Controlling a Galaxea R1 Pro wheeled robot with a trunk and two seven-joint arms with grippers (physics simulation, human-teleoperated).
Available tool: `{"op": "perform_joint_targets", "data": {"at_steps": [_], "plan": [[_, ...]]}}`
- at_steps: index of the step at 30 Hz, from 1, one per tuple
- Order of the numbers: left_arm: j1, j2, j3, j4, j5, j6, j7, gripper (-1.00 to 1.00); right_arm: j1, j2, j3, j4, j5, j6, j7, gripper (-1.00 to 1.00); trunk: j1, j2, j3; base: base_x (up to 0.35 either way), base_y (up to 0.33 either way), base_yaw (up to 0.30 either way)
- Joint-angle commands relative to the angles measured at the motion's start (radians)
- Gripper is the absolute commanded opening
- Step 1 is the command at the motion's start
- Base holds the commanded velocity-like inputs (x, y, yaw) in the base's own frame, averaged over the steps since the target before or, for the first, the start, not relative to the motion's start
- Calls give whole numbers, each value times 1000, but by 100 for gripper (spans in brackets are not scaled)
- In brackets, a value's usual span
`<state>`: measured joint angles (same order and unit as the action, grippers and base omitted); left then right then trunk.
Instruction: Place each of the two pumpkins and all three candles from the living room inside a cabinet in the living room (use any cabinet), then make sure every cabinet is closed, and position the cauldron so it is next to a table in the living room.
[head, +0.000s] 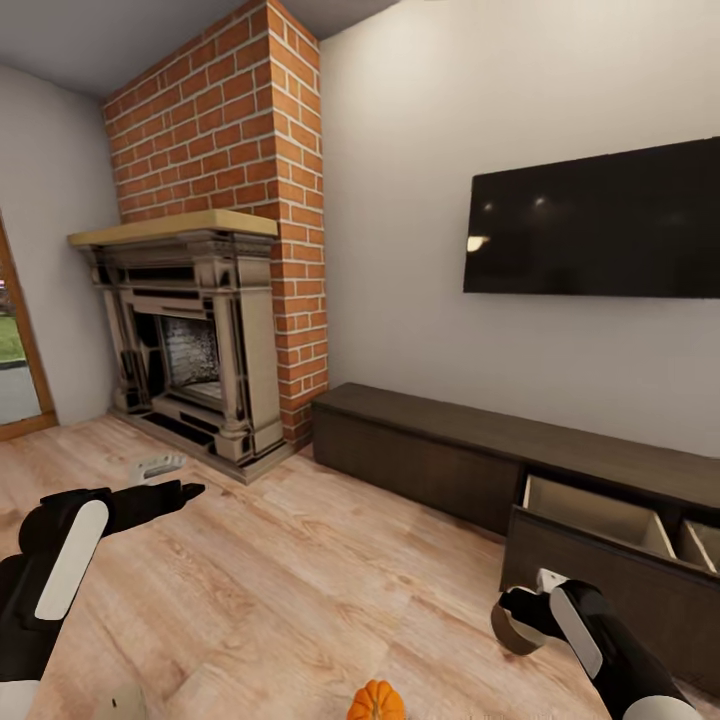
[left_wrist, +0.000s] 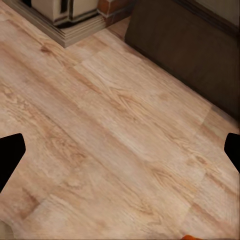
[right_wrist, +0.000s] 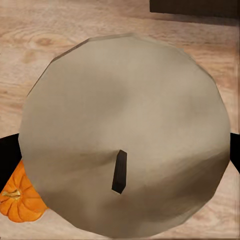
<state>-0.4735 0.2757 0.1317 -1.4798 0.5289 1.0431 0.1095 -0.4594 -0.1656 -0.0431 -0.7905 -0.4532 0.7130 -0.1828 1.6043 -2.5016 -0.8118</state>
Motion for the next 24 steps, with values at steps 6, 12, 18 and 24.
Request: {"op": "perform_joint_targets", "data": {"at_steps": [6, 12, 18, 24], "plan": [[0, 0, 0, -1, 11, 4, 10, 100, -1, 1, 1, 0, -9, 3, 14, -100, 0, -1, -1, 0, 0, -289], [0, -1, 0, -1, 11, 4, 11, 100, -1, 2, 3, 0, -3, 3, 20, -100, 0, -1, -1, 49, 53, -270], [0, -1, 0, -2, 11, 4, 12, 100, -1, 3, 4, -1, -3, 0, 20, -100, 0, -1, -1, 14, 14, -69], [0, -1, 0, -1, 11, 4, 13, 100, -1, 3, 4, -1, -3, -3, 20, -100, 0, -1, -1, 22, 113, -23]]}}
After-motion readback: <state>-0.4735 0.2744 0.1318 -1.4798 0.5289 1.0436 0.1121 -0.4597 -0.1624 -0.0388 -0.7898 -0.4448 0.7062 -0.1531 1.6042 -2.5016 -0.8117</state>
